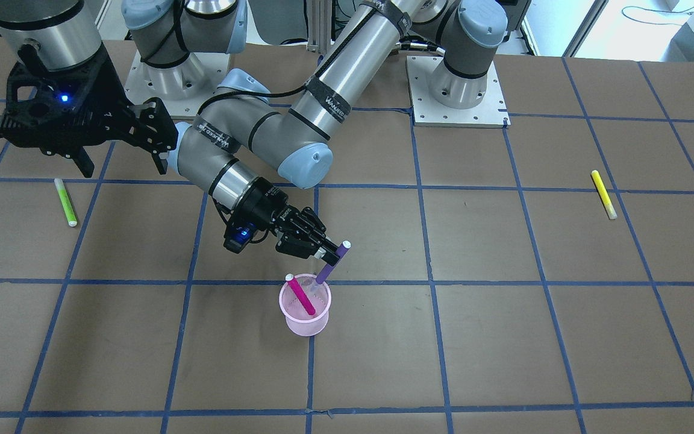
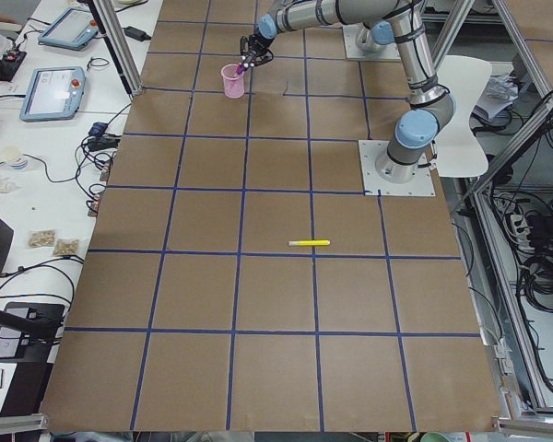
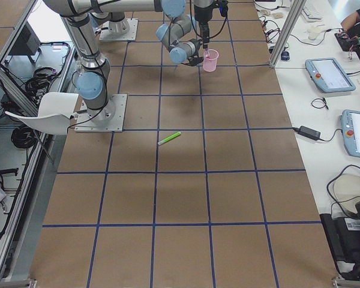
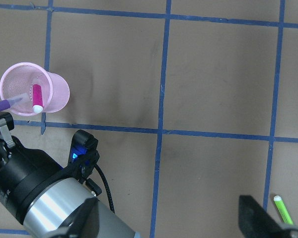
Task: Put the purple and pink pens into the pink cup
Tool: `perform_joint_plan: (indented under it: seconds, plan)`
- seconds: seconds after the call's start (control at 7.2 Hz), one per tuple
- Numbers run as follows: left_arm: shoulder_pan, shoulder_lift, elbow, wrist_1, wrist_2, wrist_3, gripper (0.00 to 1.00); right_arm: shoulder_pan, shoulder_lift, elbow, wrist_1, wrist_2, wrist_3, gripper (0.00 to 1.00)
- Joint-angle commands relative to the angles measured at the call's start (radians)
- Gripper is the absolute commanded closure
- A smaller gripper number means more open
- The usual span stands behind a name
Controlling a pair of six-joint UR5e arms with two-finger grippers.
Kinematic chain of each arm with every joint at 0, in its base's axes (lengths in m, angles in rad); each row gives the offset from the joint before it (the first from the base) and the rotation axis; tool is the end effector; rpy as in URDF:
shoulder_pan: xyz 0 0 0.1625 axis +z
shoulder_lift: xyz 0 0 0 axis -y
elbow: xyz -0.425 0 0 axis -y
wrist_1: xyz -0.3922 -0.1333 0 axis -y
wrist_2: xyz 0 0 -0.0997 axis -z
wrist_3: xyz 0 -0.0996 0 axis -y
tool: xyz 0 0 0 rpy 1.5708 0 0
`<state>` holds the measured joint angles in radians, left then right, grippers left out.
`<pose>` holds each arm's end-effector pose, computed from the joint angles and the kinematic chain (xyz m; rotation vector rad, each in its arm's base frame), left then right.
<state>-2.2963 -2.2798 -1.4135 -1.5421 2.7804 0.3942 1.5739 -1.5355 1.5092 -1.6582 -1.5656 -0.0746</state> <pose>-0.4809 -0.4818 0.1992 1.2793 1.3933 0.2790 0.1354 -0.5170 0.5099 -0.1222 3.1330 -0.1786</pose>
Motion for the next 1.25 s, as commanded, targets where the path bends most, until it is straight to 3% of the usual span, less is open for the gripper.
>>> perform_joint_plan:
  seconds: [0.0,0.28,0.42,0.56,1.11]
  plan:
    - [0.0,-0.004,-0.001,0.005,-0.001,0.0,0.94,0.0,0.0,0.0,0.0,-0.001,-0.001,0.0]
    - [0.0,-0.004,-0.001,0.007,-0.002,-0.001,0.77,0.0,0.0,0.0,0.0,0.001,0.001,0.0]
    - [0.0,-0.004,-0.001,0.007,-0.002,-0.003,0.58,0.0,0.0,0.0,0.0,-0.001,0.003,0.0]
    - [0.0,-0.01,0.001,0.008,-0.002,-0.003,0.45,0.0,0.0,0.002,0.0,0.001,0.004,0.0]
    - [0.0,-0.012,0.005,0.008,-0.004,-0.003,0.42,0.0,0.0,0.0,0.0,0.001,0.006,0.0]
